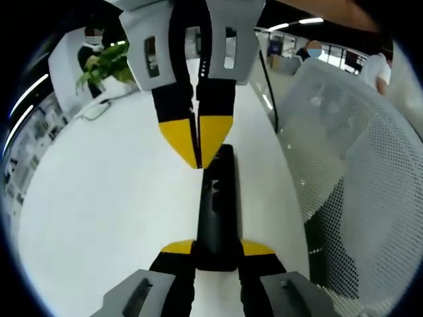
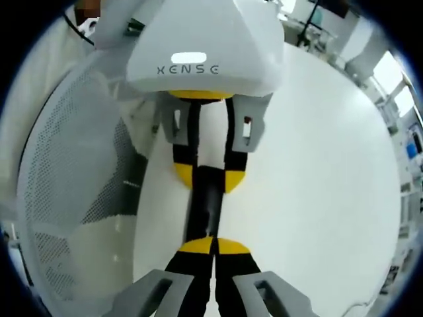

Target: Press the specified remote control buttons in sequence, fully releasing each button before pressing the next.

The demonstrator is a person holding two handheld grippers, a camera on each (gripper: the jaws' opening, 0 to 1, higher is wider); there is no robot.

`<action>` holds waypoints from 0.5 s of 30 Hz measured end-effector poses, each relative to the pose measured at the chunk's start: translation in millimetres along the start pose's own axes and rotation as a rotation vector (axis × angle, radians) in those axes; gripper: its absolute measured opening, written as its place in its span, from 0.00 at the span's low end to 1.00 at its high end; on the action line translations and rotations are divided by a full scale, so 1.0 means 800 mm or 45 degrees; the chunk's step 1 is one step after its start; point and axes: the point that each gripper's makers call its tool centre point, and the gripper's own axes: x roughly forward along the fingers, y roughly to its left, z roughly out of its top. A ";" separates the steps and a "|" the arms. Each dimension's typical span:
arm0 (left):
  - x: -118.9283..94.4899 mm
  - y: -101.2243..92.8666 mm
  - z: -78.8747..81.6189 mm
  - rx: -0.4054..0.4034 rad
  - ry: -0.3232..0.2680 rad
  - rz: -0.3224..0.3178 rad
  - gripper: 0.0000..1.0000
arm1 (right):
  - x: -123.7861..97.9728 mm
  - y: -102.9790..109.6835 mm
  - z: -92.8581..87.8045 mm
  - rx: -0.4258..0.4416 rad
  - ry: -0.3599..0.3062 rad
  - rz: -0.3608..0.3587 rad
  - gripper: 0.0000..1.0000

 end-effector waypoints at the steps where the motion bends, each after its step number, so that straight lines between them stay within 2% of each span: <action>1: 0.000 0.000 0.000 0.000 -0.001 0.000 0.23 | 0.002 0.001 0.000 0.000 0.002 0.004 0.00; 15: 0.000 -0.001 0.001 0.001 -0.001 -0.001 0.23 | 0.023 0.012 -0.006 0.016 0.011 0.044 0.00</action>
